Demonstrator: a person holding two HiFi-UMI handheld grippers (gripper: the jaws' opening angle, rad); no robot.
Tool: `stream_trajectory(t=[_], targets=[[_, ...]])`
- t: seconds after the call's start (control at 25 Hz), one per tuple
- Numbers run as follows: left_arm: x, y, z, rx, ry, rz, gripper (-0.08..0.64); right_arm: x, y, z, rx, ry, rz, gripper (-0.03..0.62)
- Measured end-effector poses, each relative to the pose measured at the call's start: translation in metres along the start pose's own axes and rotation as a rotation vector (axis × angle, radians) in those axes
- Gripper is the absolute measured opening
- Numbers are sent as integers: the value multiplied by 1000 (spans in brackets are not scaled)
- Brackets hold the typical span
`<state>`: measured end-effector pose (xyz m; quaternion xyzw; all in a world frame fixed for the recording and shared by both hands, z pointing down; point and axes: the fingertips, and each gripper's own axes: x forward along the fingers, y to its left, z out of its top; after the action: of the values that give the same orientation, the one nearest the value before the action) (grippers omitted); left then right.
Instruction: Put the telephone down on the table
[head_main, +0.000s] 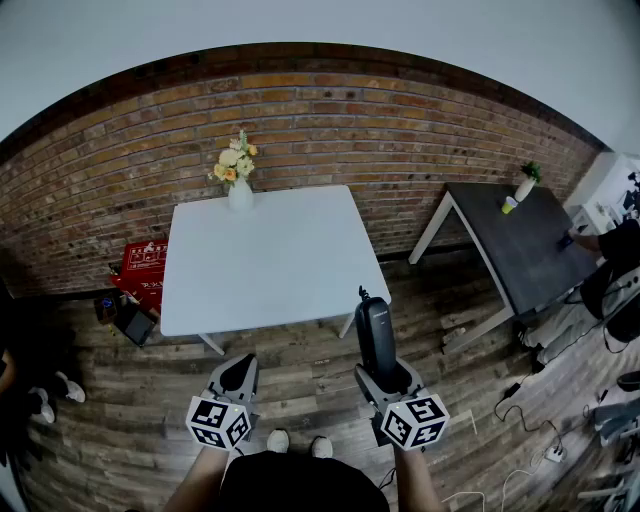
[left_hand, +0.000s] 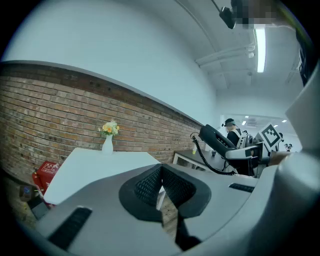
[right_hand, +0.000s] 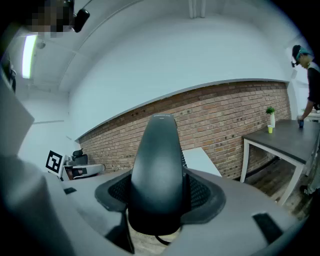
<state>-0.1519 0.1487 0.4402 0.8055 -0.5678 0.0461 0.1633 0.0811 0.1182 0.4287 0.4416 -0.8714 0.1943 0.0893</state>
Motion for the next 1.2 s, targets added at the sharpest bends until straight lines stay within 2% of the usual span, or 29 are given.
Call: stream_trajectory(t=[0.68,1.2], targets=[[7,-10,1,2,-1,-8,12,-2,-4,4,-4,-9,17,278],[14,-47,-13,0,11,9,12,-14,-26,-10,-14,34,43,278]])
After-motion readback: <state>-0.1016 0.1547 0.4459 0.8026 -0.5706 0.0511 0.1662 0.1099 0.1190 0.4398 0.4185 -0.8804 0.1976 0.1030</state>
